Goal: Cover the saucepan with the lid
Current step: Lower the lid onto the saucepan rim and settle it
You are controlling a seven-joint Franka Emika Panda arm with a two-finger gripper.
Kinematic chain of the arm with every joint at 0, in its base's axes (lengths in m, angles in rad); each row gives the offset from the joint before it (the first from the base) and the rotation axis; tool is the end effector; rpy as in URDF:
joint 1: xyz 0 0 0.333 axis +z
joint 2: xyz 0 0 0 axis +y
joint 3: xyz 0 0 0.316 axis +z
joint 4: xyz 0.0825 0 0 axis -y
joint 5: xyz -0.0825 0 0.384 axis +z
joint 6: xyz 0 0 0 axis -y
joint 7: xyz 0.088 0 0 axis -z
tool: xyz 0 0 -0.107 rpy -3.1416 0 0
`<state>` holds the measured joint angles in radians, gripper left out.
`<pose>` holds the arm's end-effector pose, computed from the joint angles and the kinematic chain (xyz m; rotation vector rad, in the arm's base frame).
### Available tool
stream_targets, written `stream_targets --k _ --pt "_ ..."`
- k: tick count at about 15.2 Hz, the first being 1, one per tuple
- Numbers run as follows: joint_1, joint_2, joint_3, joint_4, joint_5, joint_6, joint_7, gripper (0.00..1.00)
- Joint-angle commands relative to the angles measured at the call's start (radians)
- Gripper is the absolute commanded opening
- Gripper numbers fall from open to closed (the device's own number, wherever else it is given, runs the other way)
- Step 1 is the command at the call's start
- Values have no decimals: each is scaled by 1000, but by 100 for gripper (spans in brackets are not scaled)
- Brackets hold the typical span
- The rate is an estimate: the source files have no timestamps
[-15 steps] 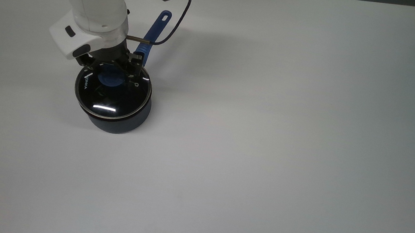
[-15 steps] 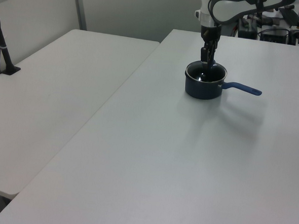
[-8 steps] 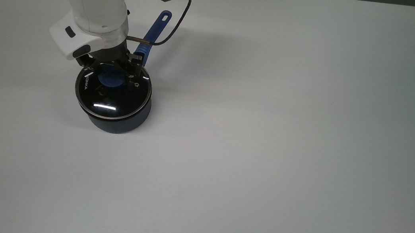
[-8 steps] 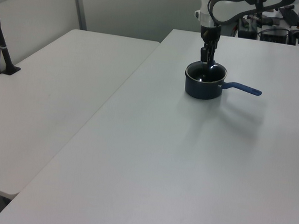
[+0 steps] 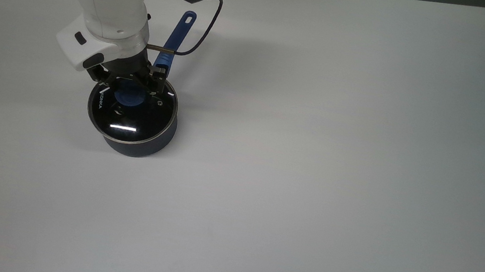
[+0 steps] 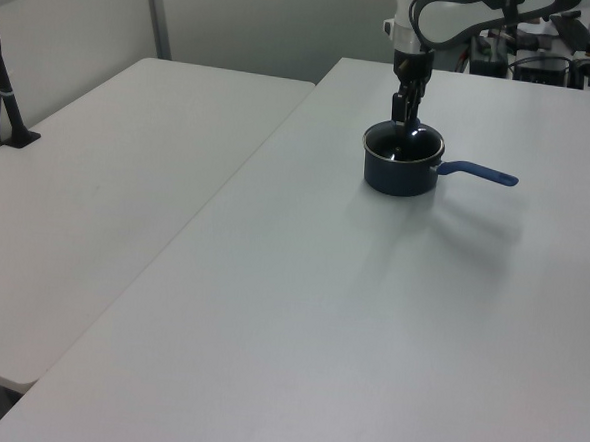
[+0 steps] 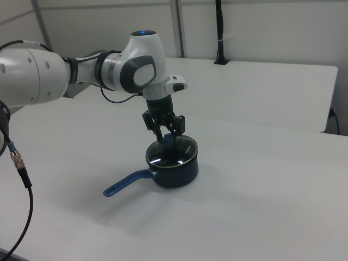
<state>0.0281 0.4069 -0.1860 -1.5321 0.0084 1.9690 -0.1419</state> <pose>0.6735 -0.0893 0.4290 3.0714 -0.0045 0.0411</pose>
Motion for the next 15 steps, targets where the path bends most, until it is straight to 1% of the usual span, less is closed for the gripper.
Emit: stream_targets --k 1,5,6,7,9,10,11,12,15 --pt "4 3 -9 9 27 21 -13 62" --pt "3 1 -19 7 28 21 -13 62" --pt "3 1 -20 7 30 21 -8 66" --pt "4 1 -20 7 31 21 -4 78" --pt "4 -2 -20 6 35 21 4 82" --pt "4 -2 -20 6 41 21 19 90" --pt "6 -2 -20 4 42 21 33 96" --pt "9 -3 -20 -6 41 21 41 98" --pt "13 -5 -18 -14 41 19 48 100"
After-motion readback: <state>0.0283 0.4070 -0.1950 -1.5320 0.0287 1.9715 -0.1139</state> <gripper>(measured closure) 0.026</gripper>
